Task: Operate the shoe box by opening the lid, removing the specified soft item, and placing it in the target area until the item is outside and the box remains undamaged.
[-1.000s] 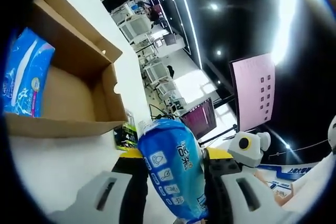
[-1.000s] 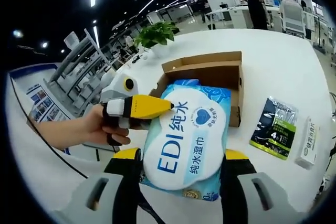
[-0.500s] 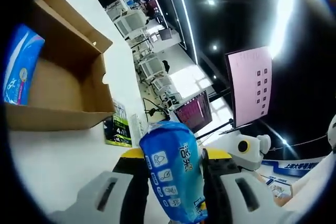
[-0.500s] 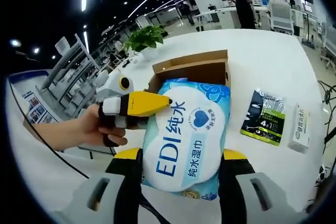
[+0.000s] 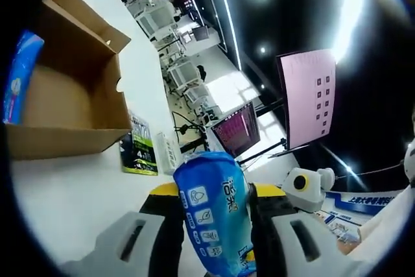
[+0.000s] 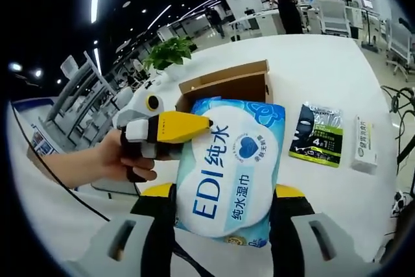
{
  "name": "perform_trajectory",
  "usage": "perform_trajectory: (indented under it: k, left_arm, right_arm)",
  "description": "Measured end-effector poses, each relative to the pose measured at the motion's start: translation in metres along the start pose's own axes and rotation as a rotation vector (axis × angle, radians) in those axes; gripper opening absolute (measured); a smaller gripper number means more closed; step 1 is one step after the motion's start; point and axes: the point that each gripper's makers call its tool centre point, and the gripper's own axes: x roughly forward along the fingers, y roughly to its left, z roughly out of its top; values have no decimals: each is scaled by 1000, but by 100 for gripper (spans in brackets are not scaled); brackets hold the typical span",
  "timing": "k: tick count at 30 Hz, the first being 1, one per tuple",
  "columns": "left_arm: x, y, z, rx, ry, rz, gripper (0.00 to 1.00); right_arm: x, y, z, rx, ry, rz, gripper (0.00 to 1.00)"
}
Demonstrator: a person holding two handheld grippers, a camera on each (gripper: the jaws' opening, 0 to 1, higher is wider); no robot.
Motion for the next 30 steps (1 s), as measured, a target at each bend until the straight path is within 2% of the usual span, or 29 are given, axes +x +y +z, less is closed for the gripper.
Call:
perform_trajectory:
  k: [15,30]
  left_arm:
    - [30,-6,-19,3,64,-14,38]
    - [54,-7,-36,-18,102,-27,38]
  right_arm:
    - [-20,-24,-14,56,-3,-34,55]
    - [-35,-42,-26,72,13,-63,55]
